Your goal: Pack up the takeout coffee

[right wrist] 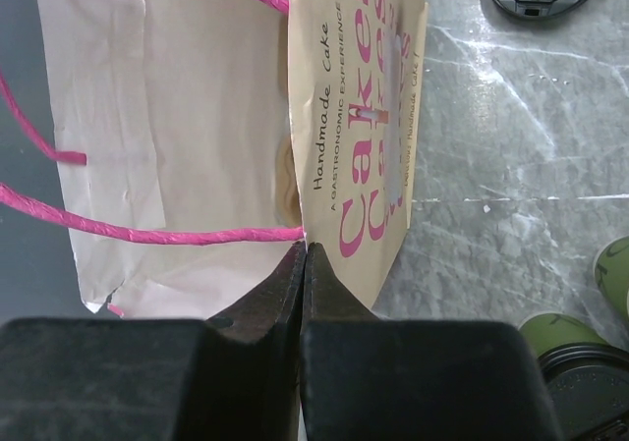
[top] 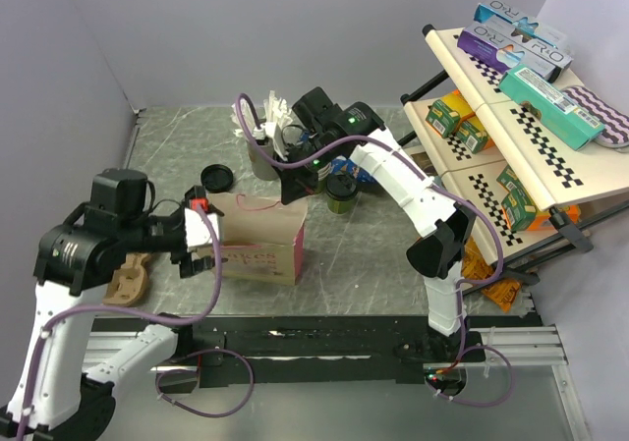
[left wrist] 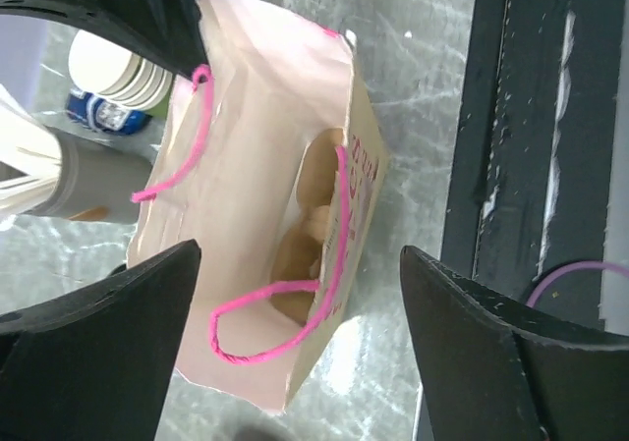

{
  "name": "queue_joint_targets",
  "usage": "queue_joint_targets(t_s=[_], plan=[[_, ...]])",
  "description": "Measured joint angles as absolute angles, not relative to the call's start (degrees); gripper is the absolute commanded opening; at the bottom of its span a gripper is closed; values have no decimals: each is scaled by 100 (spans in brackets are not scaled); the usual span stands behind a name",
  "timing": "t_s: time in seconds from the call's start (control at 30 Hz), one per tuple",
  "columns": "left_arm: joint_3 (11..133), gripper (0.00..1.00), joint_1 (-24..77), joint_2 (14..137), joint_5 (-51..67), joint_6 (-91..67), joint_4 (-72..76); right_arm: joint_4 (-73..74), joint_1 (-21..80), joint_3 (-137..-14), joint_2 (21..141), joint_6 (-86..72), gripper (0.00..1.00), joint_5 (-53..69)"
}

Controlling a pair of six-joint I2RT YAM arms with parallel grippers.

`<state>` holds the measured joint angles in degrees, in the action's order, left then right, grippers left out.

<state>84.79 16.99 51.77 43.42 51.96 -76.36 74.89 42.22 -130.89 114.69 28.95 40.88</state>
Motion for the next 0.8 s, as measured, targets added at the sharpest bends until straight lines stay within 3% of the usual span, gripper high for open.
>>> queue_joint_targets(t_s=[0.1, 0.2, 0.37, 0.57, 0.8], plan=[[8291, 83, 1815, 5000, 4237, 5321, -7658, 7461, 4204, -13098, 11469, 2799, 30, 4069], [8103, 78, 1876, 5131, 4235, 5428, -7743, 7454, 4185, -13203, 11474, 2773, 42, 4051], [7970, 69, 1885, 5660, 4178, 5524, -7703, 7400, 4185, -13426, 11469, 2821, 51, 4084], [7964, 61, 1885, 5671, 3898, 5636, -7642, 6982, 4274, -13067, 11214, 3035, 69, 4007], [7861, 56, 1885, 5586, 3682, 5883, -7653, 6364, 4539, -12551, 10903, 3118, 68, 3785]])
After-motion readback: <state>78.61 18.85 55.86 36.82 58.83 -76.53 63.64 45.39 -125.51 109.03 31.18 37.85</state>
